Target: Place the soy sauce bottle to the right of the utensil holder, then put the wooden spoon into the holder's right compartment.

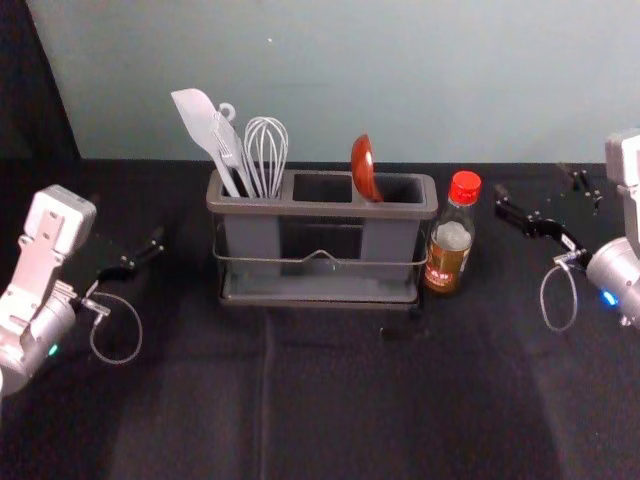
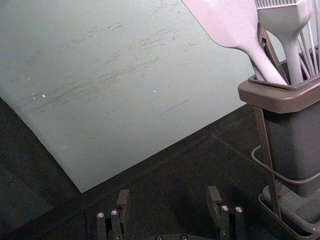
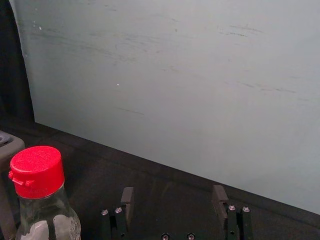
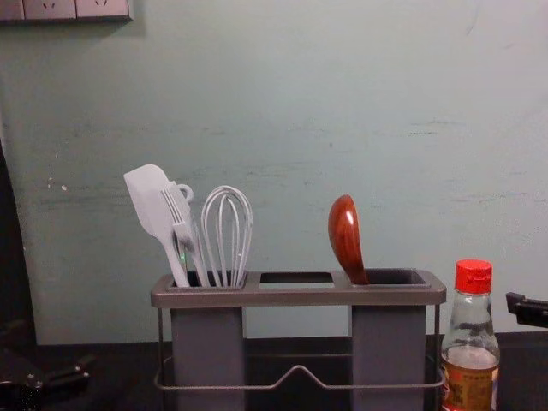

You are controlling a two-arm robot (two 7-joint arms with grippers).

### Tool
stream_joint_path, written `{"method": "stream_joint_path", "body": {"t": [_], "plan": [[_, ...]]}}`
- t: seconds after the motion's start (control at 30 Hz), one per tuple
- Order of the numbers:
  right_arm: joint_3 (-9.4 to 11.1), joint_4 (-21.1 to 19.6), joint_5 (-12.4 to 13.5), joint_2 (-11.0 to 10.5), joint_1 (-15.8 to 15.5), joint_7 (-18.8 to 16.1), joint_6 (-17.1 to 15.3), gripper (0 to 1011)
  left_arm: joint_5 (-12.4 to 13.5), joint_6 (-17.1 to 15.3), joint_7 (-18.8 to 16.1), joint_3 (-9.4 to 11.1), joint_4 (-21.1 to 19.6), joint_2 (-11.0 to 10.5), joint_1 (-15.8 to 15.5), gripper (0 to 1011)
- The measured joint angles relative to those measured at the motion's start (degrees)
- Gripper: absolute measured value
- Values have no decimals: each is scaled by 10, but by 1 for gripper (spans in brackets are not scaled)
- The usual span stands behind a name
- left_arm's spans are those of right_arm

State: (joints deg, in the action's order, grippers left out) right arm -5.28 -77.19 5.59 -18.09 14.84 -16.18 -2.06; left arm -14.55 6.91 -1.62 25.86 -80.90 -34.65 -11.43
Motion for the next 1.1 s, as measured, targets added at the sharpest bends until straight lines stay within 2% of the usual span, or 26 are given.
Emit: {"method": "stream_joint_path", "body": {"t": [1.1], "plan": [[1,-1,0,0,1,0,-1,1002,0,0,0,0,0,0,0,1000]]}}
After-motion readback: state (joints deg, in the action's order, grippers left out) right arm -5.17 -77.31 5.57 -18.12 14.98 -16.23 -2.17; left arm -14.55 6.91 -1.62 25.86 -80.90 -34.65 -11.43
